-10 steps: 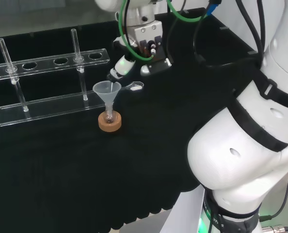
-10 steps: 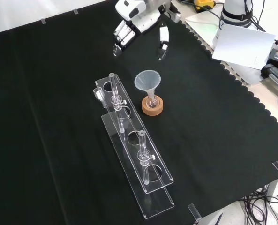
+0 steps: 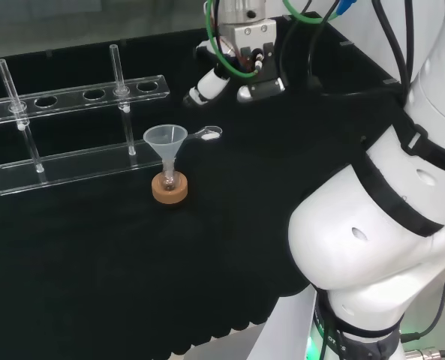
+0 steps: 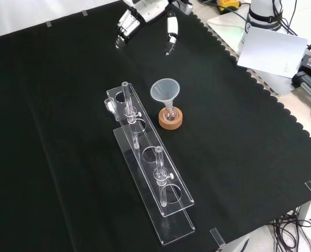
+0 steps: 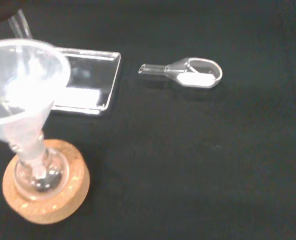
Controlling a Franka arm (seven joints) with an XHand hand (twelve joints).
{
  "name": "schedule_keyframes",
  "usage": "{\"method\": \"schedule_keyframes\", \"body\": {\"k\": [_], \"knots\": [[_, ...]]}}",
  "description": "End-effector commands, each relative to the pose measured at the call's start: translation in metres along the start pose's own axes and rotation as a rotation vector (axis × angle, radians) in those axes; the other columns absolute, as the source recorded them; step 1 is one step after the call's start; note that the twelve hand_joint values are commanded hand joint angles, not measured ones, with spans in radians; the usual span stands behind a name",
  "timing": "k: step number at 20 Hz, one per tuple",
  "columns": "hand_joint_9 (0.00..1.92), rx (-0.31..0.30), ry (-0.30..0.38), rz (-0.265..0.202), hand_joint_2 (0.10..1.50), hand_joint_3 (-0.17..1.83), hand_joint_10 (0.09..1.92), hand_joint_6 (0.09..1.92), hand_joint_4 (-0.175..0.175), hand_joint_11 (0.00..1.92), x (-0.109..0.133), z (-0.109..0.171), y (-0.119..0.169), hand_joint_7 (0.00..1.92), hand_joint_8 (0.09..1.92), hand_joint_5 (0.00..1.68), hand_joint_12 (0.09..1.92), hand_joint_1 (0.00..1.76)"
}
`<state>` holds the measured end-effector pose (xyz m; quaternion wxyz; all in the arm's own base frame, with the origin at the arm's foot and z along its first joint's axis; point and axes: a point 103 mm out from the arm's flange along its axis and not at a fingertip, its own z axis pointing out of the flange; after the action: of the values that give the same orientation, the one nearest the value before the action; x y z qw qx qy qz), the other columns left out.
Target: Pick up the weighing funnel.
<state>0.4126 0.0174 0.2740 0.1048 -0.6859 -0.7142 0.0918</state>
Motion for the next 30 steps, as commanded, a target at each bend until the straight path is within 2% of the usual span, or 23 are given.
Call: {"method": "schedule_keyframes", "body": {"k": [1,6,10,19,27,30], "knots": [[0.46,-0.008,0.018,0.012,0.61,0.4,0.68,0.09,-0.029,0.35,-0.021,0.0,0.019,0.22,0.7,0.26,1.41,0.56],[0.59,0.005,0.014,0.015,0.61,0.46,0.61,0.09,-0.033,0.42,-0.032,0.009,0.042,0.34,0.69,0.36,1.37,0.74],[0.67,0.024,0.008,0.013,0.59,0.54,0.57,0.09,-0.033,0.47,-0.042,0.02,0.072,0.42,0.68,0.42,1.33,0.82],[0.7,0.056,-0.024,0.027,0.57,0.56,0.56,0.09,-0.027,0.49,-0.047,0.049,0.122,0.44,0.68,0.49,1.32,0.88],[0.74,0.06,-0.045,0.016,0.55,0.61,0.55,0.09,-0.027,0.51,-0.044,0.066,0.148,0.48,0.69,0.53,1.3,0.89],[0.77,0.097,-0.051,0.019,0.55,0.62,0.55,0.09,-0.028,0.53,-0.046,0.079,0.16,0.52,0.7,0.55,1.3,0.89]]}}
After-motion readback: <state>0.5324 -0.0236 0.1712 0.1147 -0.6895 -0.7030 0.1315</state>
